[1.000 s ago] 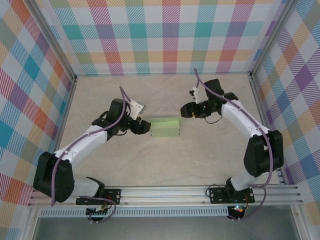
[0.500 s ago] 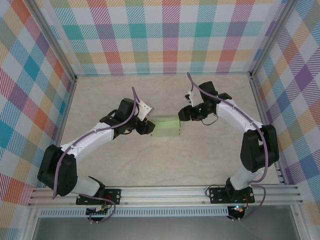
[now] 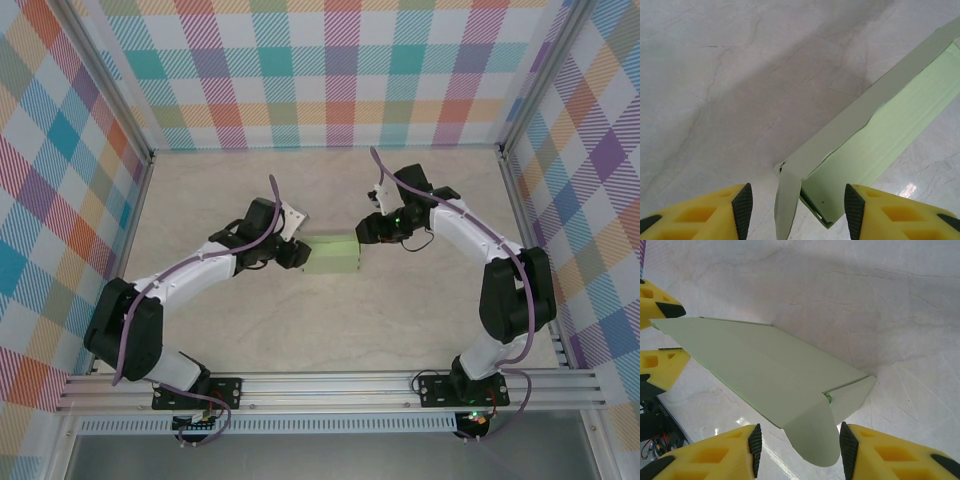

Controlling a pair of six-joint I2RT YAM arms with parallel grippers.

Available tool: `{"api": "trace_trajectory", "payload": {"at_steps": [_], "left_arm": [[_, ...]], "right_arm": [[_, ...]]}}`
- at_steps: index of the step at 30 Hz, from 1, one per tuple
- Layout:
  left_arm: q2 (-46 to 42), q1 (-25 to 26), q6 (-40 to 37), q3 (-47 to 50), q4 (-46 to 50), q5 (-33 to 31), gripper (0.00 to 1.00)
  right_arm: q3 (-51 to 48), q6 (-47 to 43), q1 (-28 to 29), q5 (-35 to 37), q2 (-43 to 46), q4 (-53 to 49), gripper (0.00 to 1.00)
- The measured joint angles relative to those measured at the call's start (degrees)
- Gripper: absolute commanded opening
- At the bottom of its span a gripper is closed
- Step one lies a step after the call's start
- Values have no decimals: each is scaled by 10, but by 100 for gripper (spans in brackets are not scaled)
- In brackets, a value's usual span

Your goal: Fold the paper box

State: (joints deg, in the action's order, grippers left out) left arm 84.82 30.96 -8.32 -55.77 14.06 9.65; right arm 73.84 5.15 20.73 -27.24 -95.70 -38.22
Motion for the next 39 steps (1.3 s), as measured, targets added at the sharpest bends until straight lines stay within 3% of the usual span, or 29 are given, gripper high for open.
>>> {"api": "trace_trajectory", "payload": {"at_steps": [11, 23, 32, 39], "left_arm": [[28, 36, 60, -3, -35, -46, 46], [28, 61, 92, -3, -38, -104, 45], [27, 61, 108, -2, -42, -117, 44], [27, 61, 131, 2, -53, -120, 41]], "right_arm": [[-4, 11, 10, 11, 0, 13, 34], [-4, 38, 14, 28, 0, 13, 27], [-4, 74, 19, 31, 0, 14, 28], [-3, 100, 23, 32, -1, 18, 34]]}}
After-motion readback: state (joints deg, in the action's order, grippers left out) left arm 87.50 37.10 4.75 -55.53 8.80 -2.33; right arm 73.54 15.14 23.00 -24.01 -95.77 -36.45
